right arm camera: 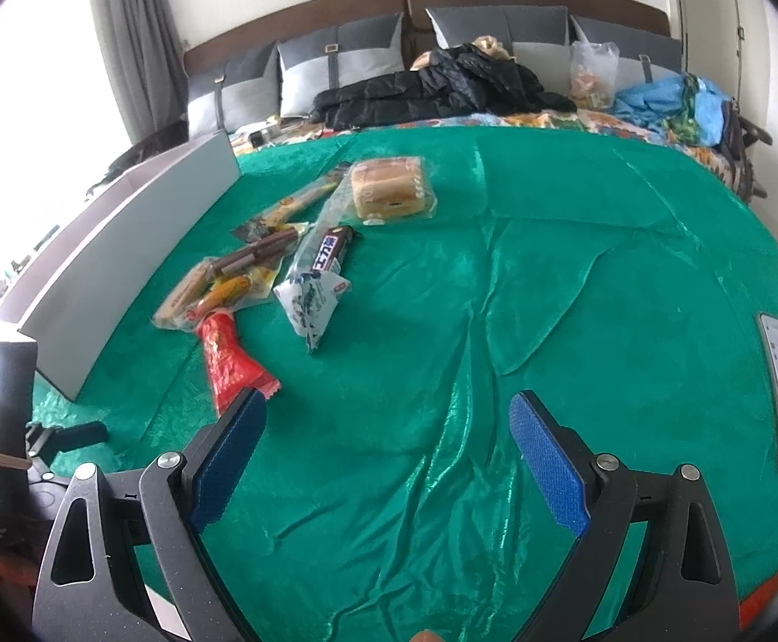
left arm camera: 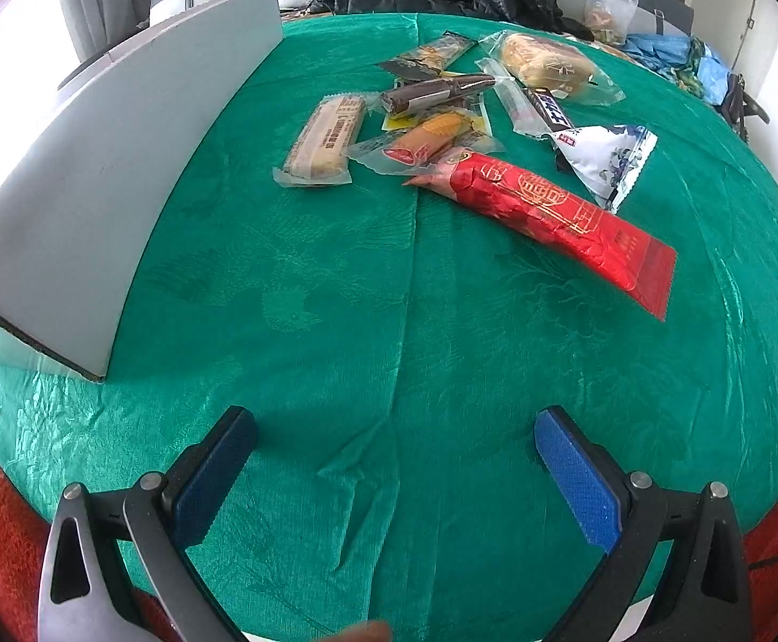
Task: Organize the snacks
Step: 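Move both tools toward the snack pile on the green cover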
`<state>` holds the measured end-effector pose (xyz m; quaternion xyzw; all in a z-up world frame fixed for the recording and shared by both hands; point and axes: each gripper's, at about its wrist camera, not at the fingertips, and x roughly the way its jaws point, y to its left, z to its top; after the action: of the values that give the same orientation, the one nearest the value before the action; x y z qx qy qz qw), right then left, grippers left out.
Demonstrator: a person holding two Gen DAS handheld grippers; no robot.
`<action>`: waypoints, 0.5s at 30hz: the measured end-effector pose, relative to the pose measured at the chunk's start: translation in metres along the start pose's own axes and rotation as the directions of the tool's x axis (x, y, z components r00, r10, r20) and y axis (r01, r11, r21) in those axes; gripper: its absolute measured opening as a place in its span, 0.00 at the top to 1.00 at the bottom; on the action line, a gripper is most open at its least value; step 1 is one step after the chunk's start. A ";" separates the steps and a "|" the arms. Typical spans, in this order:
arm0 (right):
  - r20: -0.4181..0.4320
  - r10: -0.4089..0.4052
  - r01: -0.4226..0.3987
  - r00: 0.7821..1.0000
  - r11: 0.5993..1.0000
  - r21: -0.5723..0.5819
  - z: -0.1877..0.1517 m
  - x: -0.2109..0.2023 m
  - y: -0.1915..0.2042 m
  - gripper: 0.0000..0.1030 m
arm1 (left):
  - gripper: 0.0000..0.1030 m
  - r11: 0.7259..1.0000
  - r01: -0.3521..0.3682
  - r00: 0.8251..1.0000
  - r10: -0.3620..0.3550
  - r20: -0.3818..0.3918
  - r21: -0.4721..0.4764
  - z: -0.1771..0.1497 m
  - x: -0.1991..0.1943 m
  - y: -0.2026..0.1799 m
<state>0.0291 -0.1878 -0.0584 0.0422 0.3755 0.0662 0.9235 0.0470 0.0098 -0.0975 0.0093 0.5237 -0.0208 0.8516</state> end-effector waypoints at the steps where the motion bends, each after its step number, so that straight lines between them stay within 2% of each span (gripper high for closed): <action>1: 0.002 0.002 -0.002 1.000 1.000 -0.001 0.000 0.000 0.000 0.08 | 0.00 1.000 -0.001 1.000 0.001 0.002 0.000 0.000 0.000 0.000; 15: 0.054 0.065 -0.065 0.996 0.998 0.007 0.006 -0.007 0.000 0.08 | 0.00 1.000 -0.002 1.000 0.002 -0.001 -0.002 0.001 0.000 -0.001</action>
<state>0.0287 -0.1893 -0.0493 0.0601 0.3491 0.0933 0.9305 0.0472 0.0089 -0.0969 0.0088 0.5240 -0.0194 0.8514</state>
